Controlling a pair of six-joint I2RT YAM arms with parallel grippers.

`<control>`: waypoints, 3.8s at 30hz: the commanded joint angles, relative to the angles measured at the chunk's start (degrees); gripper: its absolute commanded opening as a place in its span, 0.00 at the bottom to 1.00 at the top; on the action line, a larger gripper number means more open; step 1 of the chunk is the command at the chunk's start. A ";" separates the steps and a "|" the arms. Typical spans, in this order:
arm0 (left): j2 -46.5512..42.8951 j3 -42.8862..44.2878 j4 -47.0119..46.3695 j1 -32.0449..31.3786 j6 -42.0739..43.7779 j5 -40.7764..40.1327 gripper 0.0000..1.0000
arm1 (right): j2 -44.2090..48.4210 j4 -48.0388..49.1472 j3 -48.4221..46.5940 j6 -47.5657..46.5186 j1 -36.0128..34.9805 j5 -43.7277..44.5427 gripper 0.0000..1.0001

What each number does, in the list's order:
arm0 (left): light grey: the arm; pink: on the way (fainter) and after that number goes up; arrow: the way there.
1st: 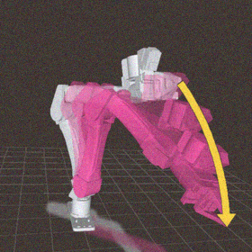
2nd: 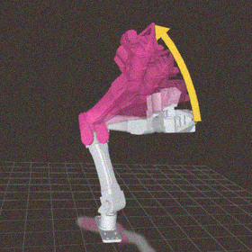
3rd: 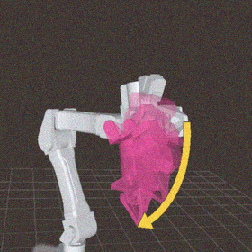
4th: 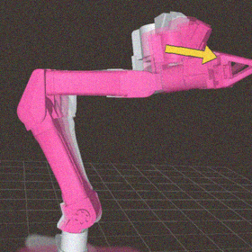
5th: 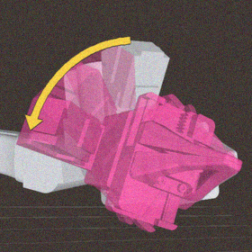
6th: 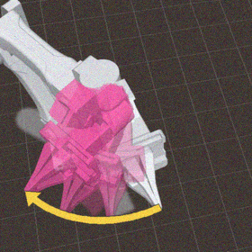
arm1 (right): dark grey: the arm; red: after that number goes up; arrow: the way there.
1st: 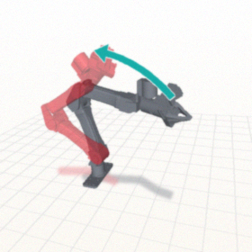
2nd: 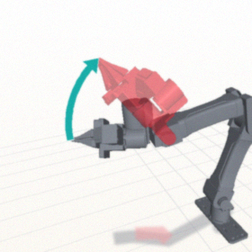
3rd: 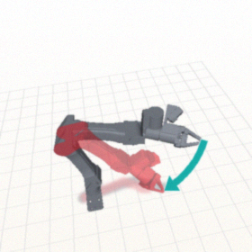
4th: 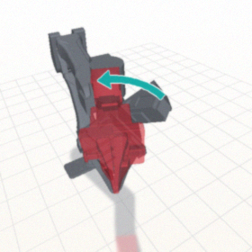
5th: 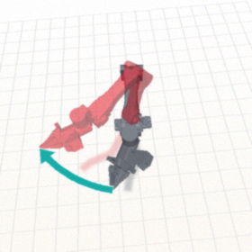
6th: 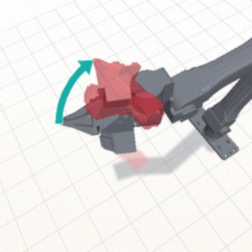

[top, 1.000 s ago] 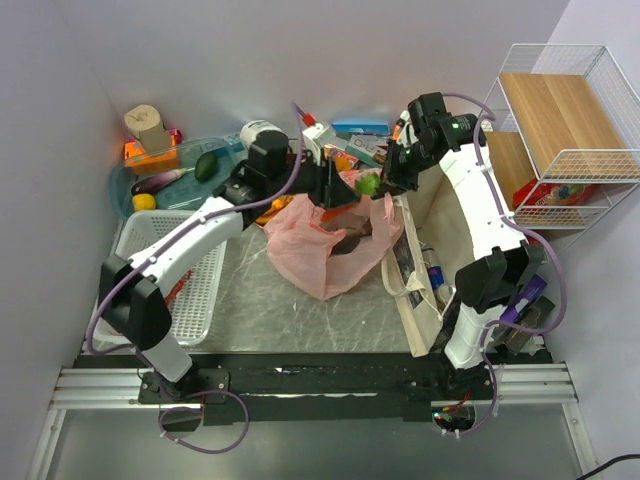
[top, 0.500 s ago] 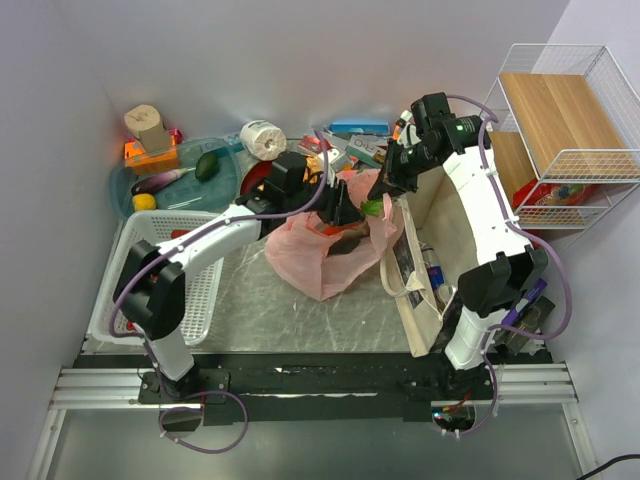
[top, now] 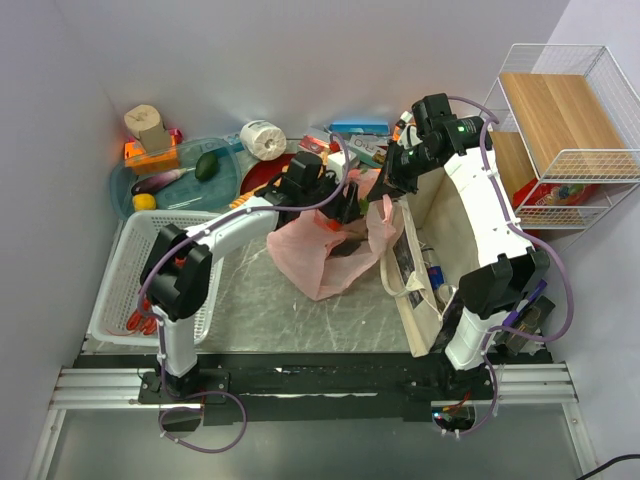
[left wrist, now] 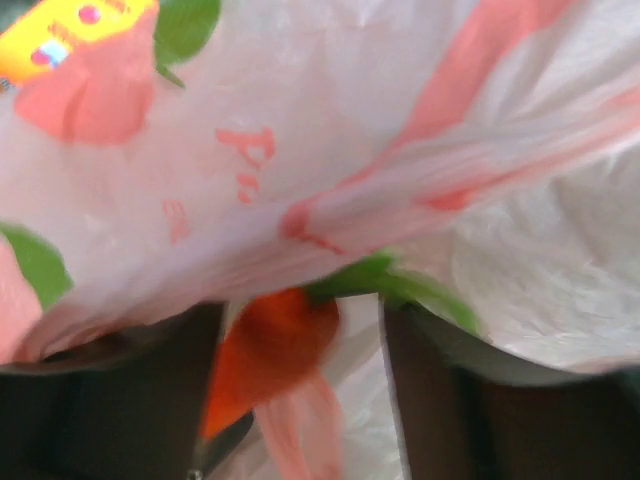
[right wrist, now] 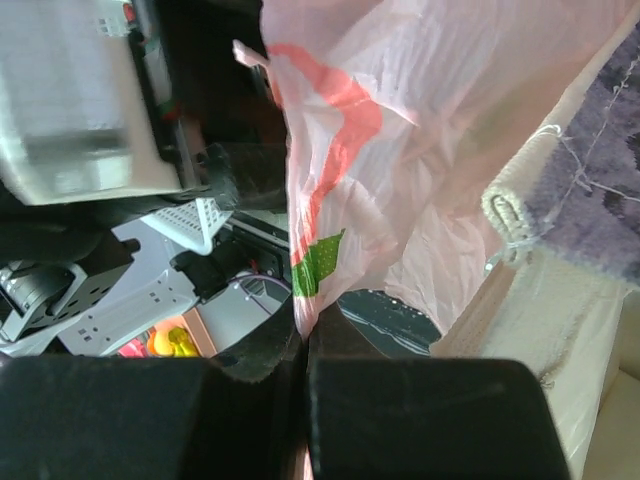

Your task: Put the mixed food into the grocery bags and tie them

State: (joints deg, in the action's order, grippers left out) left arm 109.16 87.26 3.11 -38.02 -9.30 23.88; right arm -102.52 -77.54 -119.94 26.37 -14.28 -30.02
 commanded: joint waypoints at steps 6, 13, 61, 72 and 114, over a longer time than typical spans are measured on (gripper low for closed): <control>-10.43 -3.23 6.29 -0.13 0.25 -3.04 0.99 | 1.36 -2.44 -2.58 0.70 0.22 -0.74 0.00; -24.09 -10.27 5.32 13.82 -3.88 -12.71 0.96 | 1.97 -0.78 -1.18 1.14 0.40 -0.57 0.00; 36.65 40.70 20.26 42.41 5.52 -16.59 0.75 | -4.27 -8.16 -10.23 5.71 0.84 1.54 0.00; 17.86 27.45 7.80 39.97 -0.19 -9.64 0.45 | -4.79 -6.66 -11.19 5.98 0.84 1.11 0.00; 5.37 20.16 28.80 5.32 3.23 12.95 0.96 | -0.93 1.07 -7.50 3.51 0.84 -1.80 0.00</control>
State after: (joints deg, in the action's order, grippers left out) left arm 123.35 112.57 35.68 -32.84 -7.92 37.28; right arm -106.94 -77.12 -127.59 30.15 -13.34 -32.36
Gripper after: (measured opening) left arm 0.960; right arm 0.007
